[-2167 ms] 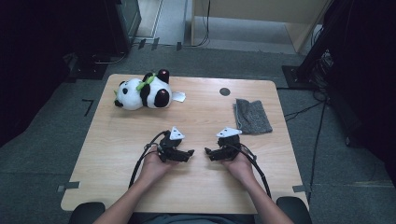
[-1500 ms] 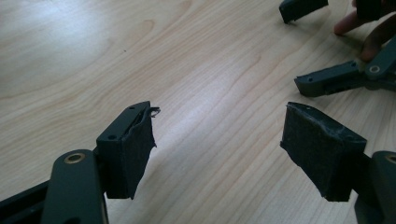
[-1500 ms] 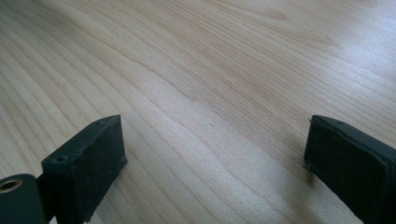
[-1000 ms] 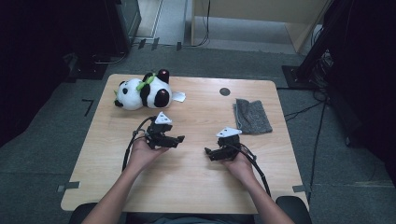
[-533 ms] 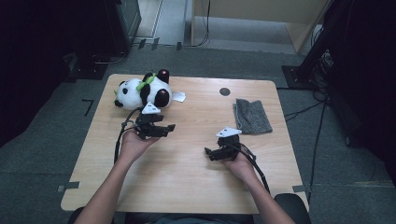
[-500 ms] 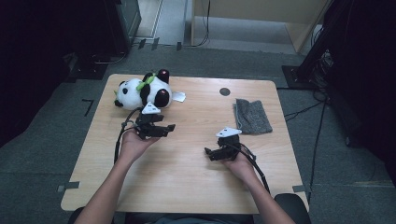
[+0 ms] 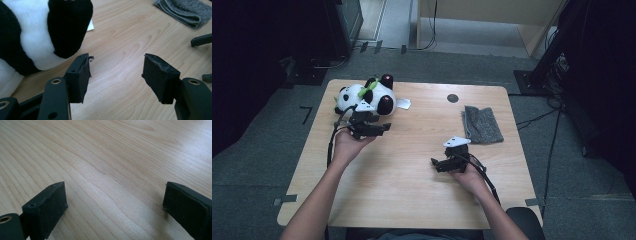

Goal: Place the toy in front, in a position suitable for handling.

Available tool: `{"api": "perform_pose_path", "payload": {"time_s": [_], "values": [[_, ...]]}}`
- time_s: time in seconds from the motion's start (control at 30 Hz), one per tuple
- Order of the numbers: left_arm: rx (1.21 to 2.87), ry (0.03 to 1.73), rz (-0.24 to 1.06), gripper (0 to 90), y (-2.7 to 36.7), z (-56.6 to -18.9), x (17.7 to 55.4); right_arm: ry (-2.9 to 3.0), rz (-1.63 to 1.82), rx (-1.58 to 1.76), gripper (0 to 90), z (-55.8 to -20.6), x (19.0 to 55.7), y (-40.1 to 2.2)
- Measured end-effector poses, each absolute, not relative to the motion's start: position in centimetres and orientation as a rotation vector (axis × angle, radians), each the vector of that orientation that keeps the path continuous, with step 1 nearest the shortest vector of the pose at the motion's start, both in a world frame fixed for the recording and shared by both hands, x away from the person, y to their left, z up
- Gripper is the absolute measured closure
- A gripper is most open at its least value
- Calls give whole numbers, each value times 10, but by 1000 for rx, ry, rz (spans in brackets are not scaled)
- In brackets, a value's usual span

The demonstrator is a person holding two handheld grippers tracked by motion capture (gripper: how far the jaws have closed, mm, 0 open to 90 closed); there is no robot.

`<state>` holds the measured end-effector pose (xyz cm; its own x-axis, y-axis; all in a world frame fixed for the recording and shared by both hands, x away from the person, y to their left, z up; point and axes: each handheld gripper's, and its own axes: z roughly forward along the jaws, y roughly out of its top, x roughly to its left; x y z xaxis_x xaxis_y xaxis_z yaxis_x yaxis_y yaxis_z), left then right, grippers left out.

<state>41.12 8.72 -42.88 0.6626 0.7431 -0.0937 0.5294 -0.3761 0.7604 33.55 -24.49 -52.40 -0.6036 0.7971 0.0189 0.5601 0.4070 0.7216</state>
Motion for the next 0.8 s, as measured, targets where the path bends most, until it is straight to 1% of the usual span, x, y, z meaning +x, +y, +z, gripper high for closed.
{"api": "perform_pose_path", "payload": {"time_s": [0.13, 0.27, 0.43, 0.73, 0.8], "values": [[2074, 984, 347, 384, 90, -426, 415, 2337, 1015, 1177, 48, -524, 335, -245], [2067, 982, 342, 421, 95, -422, 420, 2338, 1014, 1178, 48, -524, 335, -245], [2077, 965, 377, 419, 105, -416, 427, 2335, 1015, 1180, 48, -524, 335, -244], [2045, 1002, 391, 420, 122, -406, 444, 2335, 1013, 1186, 48, -524, 334, -244], [2044, 1024, 404, 407, 125, -403, 451, 2335, 1013, 1185, 48, -524, 334, -244]]}}
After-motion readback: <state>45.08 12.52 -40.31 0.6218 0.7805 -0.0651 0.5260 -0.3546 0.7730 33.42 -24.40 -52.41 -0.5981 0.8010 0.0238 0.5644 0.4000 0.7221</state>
